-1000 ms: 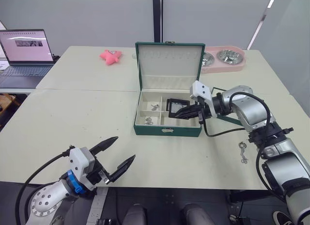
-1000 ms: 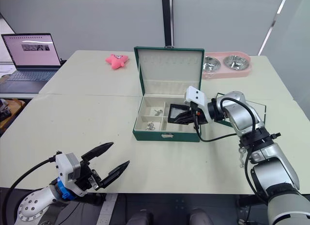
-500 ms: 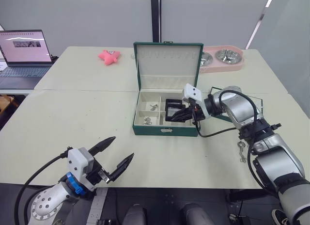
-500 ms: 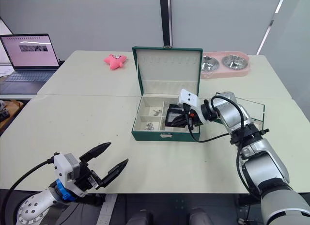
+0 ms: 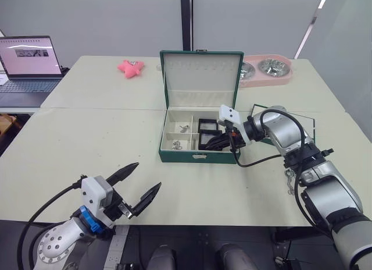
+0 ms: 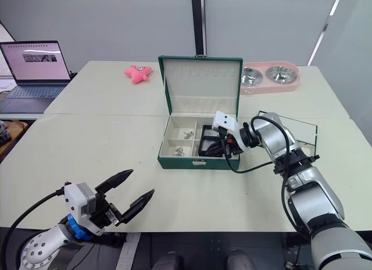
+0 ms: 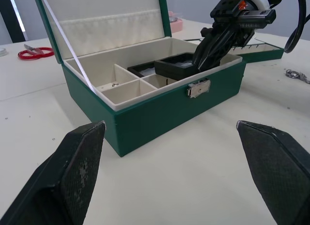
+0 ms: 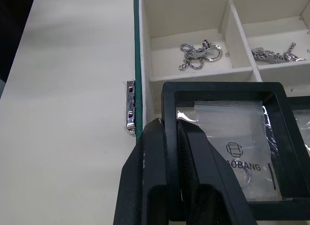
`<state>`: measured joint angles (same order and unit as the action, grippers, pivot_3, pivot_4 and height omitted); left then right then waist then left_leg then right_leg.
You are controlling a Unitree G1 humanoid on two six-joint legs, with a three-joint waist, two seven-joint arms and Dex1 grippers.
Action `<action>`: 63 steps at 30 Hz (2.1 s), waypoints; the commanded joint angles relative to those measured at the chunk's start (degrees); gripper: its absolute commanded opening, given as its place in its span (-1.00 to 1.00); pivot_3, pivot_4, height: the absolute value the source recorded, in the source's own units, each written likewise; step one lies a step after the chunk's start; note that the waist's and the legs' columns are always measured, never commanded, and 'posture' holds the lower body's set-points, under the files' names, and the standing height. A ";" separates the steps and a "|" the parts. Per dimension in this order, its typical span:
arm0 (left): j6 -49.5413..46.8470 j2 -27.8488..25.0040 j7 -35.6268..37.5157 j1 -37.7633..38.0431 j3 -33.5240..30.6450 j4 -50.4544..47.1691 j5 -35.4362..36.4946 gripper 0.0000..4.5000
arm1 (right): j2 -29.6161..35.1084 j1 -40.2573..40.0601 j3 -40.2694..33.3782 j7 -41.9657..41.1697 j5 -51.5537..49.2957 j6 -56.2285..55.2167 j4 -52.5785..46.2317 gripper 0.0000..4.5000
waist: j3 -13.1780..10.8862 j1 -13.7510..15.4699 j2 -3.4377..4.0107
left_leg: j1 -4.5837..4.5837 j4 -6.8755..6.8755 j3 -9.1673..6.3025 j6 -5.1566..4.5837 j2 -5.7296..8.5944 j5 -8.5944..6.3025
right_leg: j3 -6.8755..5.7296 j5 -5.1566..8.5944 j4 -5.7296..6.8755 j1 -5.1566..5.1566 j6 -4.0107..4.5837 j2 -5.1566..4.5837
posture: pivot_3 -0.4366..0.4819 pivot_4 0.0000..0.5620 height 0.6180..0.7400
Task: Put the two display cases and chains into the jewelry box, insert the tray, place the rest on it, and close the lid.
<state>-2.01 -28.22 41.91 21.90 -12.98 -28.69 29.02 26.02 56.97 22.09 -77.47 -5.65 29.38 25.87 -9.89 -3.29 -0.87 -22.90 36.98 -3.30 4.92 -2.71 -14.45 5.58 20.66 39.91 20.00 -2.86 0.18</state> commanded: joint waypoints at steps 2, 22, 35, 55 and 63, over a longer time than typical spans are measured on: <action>0.12 -0.05 0.16 -0.15 0.07 -1.67 0.32 1.00 | -0.37 1.29 -0.84 -0.03 0.28 -0.67 0.85 -0.99 | 0.00 0.00 0.00 | 0.00 0.00 0.01 0.00 0.00 0.00 | 0.00 0.00 0.00 0.00 0.00 0.00 | -0.05 -0.47 1.00; -5.97 -4.27 1.17 -5.10 -0.96 1.81 1.44 1.00 | -0.51 2.55 -14.23 2.34 -8.09 -1.51 -0.20 0.98 | -0.06 -0.01 0.03 | -0.02 -0.02 0.03 0.00 0.01 0.00 | 0.01 0.00 -0.01 0.03 0.00 0.00 | -0.05 -0.47 1.00; -11.89 -9.17 4.57 -12.19 -5.60 9.99 3.05 1.00 | 11.26 -23.05 -28.12 7.37 -14.72 -4.55 -17.65 0.98 | -0.32 0.00 0.09 | -0.09 -0.05 0.07 0.00 0.02 0.00 | 0.05 0.00 -0.04 0.07 0.00 -0.01 | -0.05 -0.47 1.00; -7.12 -14.36 9.25 -16.23 -15.38 30.37 0.37 1.00 | 16.25 -51.36 -48.12 18.00 -19.26 -12.23 -17.09 0.98 | -0.51 0.05 0.01 | -0.03 -0.04 0.11 0.00 0.00 0.00 | 0.09 0.01 -0.05 0.00 -0.01 0.06 | -0.05 -0.47 1.00; -4.97 -13.20 8.00 -17.60 -16.47 34.13 -0.30 1.00 | 15.12 -53.53 -50.08 22.38 -18.90 -17.79 -11.92 0.98 | -0.51 0.06 0.00 | -0.03 -0.04 0.13 0.00 0.00 0.00 | 0.09 0.01 -0.05 -0.01 -0.01 0.05 | -0.05 -0.47 1.00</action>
<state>-8.19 -41.31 50.44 4.56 -27.37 5.52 28.82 41.16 3.43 -25.77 -56.14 -24.12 13.52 13.48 -10.41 -3.23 -0.88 -22.93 36.94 -3.17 4.92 -2.71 -14.45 5.68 20.66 39.86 19.98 -2.87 0.22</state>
